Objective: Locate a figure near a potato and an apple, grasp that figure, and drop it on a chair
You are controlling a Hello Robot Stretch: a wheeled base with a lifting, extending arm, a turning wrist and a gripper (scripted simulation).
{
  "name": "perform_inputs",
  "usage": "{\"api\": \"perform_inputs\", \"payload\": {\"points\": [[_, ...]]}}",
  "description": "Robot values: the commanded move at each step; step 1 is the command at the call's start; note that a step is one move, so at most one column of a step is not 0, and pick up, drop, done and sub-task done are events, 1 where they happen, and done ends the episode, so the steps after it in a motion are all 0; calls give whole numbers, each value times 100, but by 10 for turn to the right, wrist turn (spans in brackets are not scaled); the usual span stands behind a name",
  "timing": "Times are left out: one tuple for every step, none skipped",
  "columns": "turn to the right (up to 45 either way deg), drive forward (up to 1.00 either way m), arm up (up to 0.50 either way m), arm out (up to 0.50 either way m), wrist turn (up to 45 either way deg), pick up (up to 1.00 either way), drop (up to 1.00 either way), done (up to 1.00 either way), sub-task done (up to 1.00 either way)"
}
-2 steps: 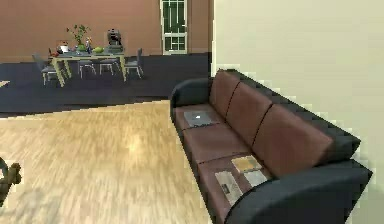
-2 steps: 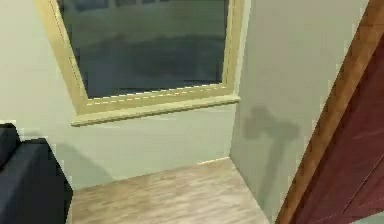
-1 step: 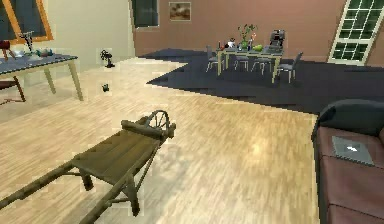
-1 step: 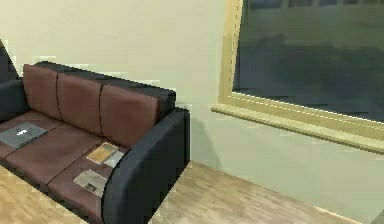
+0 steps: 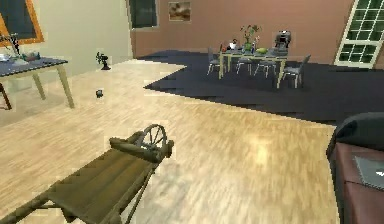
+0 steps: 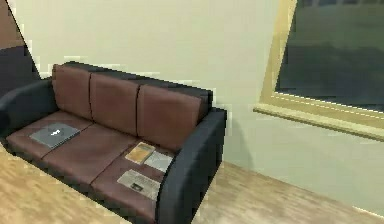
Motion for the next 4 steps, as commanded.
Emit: {"api": "perform_inputs", "payload": {"points": [[180, 0, 0, 0, 0, 0, 0, 0, 0], [0, 100, 0, 0, 0, 0, 0, 0, 0], [0, 100, 0, 0, 0, 0, 0, 0, 0], [30, 0, 0, 0, 0, 0, 0, 0, 0]]}}
